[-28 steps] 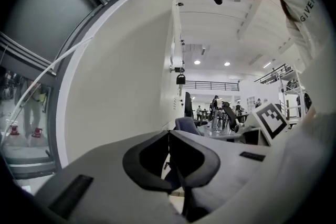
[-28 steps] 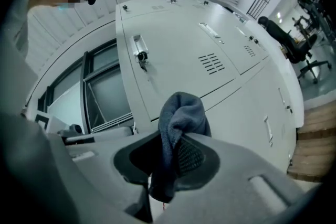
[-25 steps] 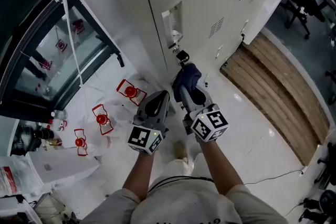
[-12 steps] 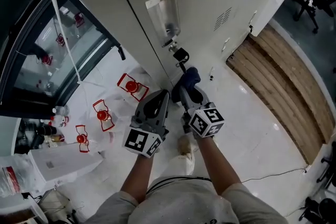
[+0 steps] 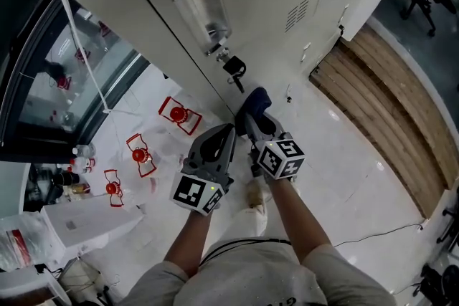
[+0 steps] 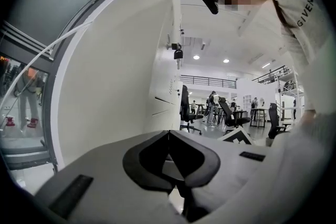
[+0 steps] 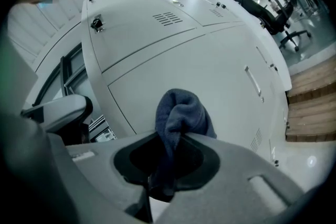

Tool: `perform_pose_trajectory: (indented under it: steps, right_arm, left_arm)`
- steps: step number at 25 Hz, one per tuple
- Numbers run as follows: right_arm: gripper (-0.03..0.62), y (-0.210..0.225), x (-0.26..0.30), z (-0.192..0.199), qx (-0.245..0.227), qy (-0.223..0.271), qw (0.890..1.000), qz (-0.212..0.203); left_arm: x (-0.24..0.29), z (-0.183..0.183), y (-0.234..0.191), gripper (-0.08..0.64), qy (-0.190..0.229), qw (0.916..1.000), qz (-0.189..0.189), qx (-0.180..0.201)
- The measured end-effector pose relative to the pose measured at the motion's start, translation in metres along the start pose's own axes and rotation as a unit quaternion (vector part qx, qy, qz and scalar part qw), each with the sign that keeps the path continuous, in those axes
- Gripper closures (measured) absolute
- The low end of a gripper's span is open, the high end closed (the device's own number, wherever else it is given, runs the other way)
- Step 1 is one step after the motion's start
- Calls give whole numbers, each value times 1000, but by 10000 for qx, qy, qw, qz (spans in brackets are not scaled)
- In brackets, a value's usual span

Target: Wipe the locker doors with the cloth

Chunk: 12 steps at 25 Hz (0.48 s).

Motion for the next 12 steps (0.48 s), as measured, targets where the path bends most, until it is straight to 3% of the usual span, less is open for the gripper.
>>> perform_pose_trajectory:
  steps: [12]
  right_arm:
    - [537,17,-40,-80,-426,414,9981,177]
  left_arm:
    - [45,4,43,561,37,9992,391,-108]
Point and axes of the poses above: the fingertips, and each gripper's own axes: x forward along the fingers, y to its right, z out of its underside, the point moved 3 cm from there along -x, backward along the fingers, and after that the axes turned 10 degrees about -z, right-handed, at the moved point
